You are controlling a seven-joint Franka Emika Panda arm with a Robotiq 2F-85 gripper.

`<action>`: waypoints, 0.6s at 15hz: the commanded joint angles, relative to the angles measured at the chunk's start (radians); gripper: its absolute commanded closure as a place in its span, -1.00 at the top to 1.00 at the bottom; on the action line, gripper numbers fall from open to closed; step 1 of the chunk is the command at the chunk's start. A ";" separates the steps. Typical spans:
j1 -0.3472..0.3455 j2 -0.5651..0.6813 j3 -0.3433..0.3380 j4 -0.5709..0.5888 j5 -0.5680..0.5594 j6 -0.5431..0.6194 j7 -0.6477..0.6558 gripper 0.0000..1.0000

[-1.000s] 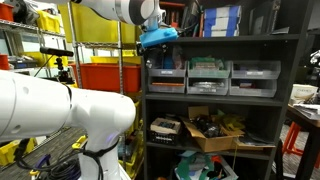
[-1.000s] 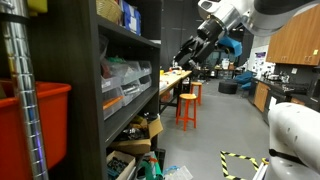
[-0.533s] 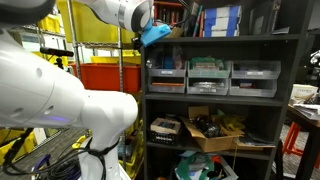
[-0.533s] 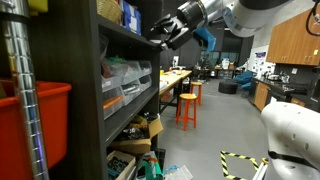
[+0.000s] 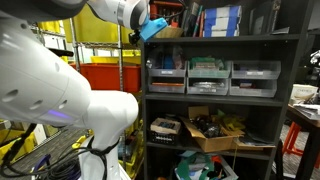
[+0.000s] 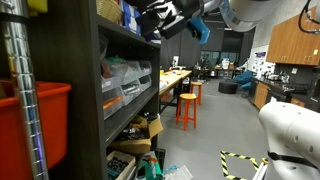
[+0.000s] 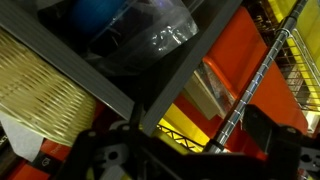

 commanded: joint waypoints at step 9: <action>0.250 0.142 -0.104 0.088 -0.085 0.707 0.075 1.00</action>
